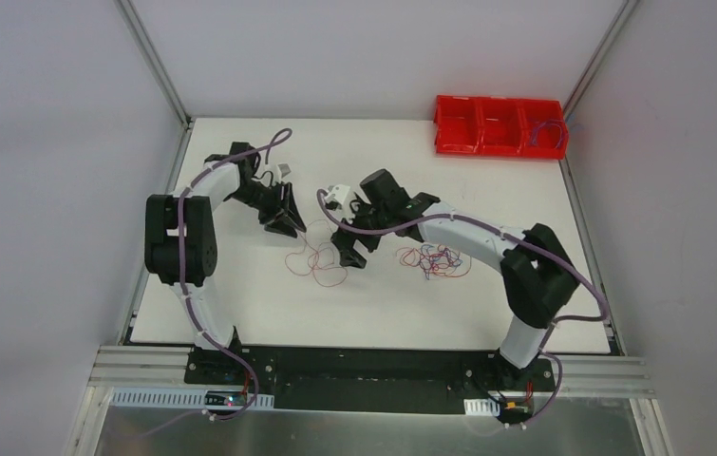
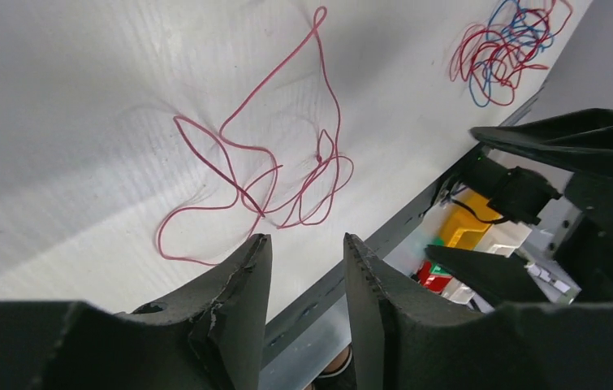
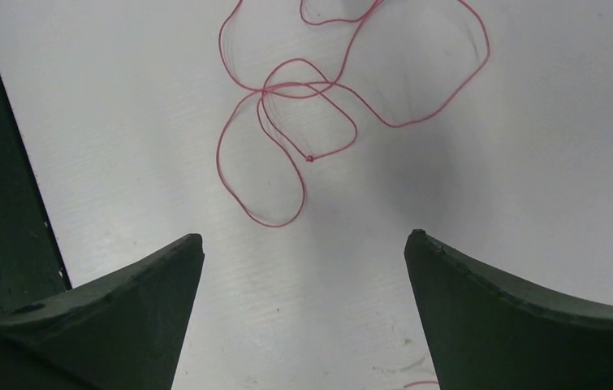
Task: Untangle the cables
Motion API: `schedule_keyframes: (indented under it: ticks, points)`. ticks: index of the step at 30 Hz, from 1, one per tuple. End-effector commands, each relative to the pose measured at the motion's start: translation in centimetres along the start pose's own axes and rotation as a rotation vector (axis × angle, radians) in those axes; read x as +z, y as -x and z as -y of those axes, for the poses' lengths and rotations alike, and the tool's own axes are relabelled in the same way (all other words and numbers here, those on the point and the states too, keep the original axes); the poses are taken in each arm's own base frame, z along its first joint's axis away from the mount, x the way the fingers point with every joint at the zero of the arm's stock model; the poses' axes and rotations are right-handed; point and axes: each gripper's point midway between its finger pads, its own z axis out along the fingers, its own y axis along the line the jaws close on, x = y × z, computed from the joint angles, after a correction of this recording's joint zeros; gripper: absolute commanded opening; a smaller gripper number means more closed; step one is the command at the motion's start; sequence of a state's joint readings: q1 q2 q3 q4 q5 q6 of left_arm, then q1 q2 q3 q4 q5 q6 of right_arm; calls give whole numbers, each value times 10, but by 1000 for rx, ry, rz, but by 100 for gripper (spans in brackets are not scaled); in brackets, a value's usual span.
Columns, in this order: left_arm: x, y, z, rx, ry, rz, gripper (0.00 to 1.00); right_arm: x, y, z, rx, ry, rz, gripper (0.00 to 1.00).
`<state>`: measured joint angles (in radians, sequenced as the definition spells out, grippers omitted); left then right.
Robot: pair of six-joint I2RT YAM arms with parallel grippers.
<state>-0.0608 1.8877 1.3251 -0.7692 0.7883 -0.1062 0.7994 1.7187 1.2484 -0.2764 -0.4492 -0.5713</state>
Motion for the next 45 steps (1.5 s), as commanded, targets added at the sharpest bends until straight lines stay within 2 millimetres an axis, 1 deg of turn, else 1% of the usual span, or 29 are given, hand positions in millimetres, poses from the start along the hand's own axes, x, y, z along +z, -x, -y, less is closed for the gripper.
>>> schedule_keyframes:
  ticks: [1,4,5,8,11,14,16,18,20,22,24,25,26,29,31,33,36,38,41,45]
  points:
    - [-17,1,-7,-82,-23,38,38,23,33,0,54,-26,23,99]
    - [-23,6,-33,-133,34,70,38,38,30,-2,264,-30,-15,99]
    - [-20,6,-37,-155,25,67,38,41,30,-3,333,-27,-24,99]
    - [-9,2,-43,-210,-8,49,36,55,29,-5,548,-37,-47,99]
    - [0,-1,-48,-242,-20,37,32,66,27,1,711,-80,-49,99]
    - [10,-6,-59,-271,-9,24,25,76,31,2,793,-72,-23,99]
    - [19,-10,-65,-306,-13,3,18,83,34,5,846,-82,-8,96]
    - [26,-12,-67,-334,-32,-14,12,91,32,13,897,-122,-4,93]
    - [33,-14,-66,-345,-42,-34,7,99,30,25,939,-211,2,88]
    - [40,-19,-64,-344,-40,-59,3,106,26,33,963,-288,-10,82]
    - [49,-25,-60,-333,-37,-85,0,110,31,34,977,-291,6,81]
    - [51,-27,-61,-340,-34,-90,0,112,34,33,981,-290,14,80]
    - [58,-32,-55,-322,-31,-113,0,113,34,33,981,-296,14,80]
    - [68,-38,-52,-317,-16,-146,0,119,34,33,980,-313,9,77]
    - [71,-37,-52,-321,-14,-151,0,122,28,32,977,-342,-10,72]
    - [73,-38,-55,-329,-11,-155,0,124,19,32,973,-377,-26,65]
    - [70,-41,-57,-327,4,-148,0,123,4,37,949,-456,-51,56]
    - [63,-38,-57,-324,6,-123,0,121,-3,39,916,-500,-74,53]
    - [50,-34,-55,-321,-17,-84,0,114,-10,42,871,-547,-98,52]
    - [38,-34,-46,-288,-34,-49,0,111,-14,40,807,-577,-125,52]
